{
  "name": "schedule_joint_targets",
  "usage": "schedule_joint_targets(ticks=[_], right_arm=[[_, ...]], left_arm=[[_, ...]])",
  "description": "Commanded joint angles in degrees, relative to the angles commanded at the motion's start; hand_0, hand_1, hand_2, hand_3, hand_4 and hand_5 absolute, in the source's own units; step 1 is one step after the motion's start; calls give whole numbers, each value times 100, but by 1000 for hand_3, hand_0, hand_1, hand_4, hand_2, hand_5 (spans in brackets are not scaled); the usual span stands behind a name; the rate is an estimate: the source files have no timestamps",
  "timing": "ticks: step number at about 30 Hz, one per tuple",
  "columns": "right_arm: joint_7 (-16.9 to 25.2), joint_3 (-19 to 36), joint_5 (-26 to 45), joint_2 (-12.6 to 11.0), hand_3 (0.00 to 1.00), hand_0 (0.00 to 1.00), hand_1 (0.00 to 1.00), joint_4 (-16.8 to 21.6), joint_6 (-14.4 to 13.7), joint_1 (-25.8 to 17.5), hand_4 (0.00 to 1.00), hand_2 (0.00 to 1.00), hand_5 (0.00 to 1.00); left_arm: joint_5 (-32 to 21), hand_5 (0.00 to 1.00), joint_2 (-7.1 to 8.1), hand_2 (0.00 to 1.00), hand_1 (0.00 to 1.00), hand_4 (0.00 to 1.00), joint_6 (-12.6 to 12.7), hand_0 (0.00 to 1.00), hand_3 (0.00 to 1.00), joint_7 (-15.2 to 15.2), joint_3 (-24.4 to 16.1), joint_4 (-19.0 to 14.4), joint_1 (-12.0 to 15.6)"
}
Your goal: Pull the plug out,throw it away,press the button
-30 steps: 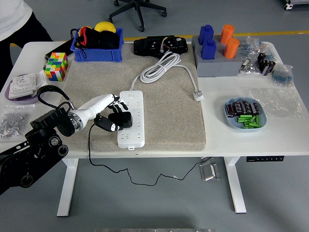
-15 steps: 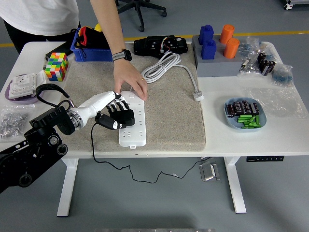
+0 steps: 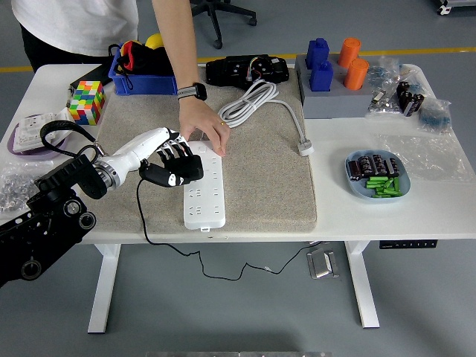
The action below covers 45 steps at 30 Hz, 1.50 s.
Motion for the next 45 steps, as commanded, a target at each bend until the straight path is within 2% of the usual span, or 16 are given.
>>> schedule_joint_targets(ticks=[5, 10, 11, 14, 16, 17, 22, 23, 28, 29, 36, 45], right_arm=[[-1, -41, 6, -35, 713, 767, 729, -8, -2, -1, 883, 724, 658], [-2, -80, 12, -56, 713, 767, 729, -13, 1, 11, 883, 724, 658], [-1, -92, 17, -61, 713, 767, 729, -12, 1, 15, 883, 724, 658], [1, -128, 27, -81, 713, 767, 729, -8, 0, 34, 883, 724, 658], [1, -158, 34, -97, 713, 767, 729, -7, 1, 42, 883, 724, 658], [1, -170, 37, -104, 713, 767, 729, -7, 1, 43, 883, 724, 658], [0, -227, 46, -133, 713, 767, 729, -18, 3, 34, 883, 724, 658], [0, -237, 47, -137, 713, 767, 729, -20, 4, 32, 883, 724, 658], [1, -310, 59, -160, 713, 767, 729, -25, 5, 25, 883, 724, 658], [2, -335, 66, -168, 713, 767, 729, -22, 6, 32, 883, 724, 658], [2, -456, 95, -205, 713, 767, 729, -4, 3, 31, 883, 724, 658], [3, -615, 114, -219, 713, 767, 729, 9, 5, -29, 883, 724, 658]], left_arm=[[46, 2, 48, 324, 334, 641, 116, 435, 518, -99, -119, 508, -79], [-4, 2, 4, 324, 334, 641, 183, 435, 518, -141, -111, 804, -134], [-29, 2, -8, 436, 449, 691, 198, 451, 576, -138, -98, 833, -138], [-103, 2, -45, 436, 449, 691, 234, 451, 576, -146, -57, 898, -155], [-104, 2, -60, 436, 449, 691, 244, 451, 576, -144, -36, 934, -166], [-115, 2, -63, 554, 564, 733, 243, 548, 604, -142, -27, 946, -171], [-159, 2, -52, 554, 564, 733, 222, 548, 604, -111, 11, 975, -180], [-162, 2, -51, 630, 641, 784, 221, 585, 726, -106, 16, 978, -179], [-177, 2, -57, 630, 641, 784, 192, 585, 726, -78, 47, 1031, -175], [-178, 2, -57, 675, 663, 805, 196, 607, 775, -84, 42, 1026, -172], [-212, 2, -39, 678, 663, 805, 180, 615, 775, -72, 136, 1035, -217], [-331, 2, -41, 670, 655, 800, 172, 616, 774, -72, 296, 826, -311]])
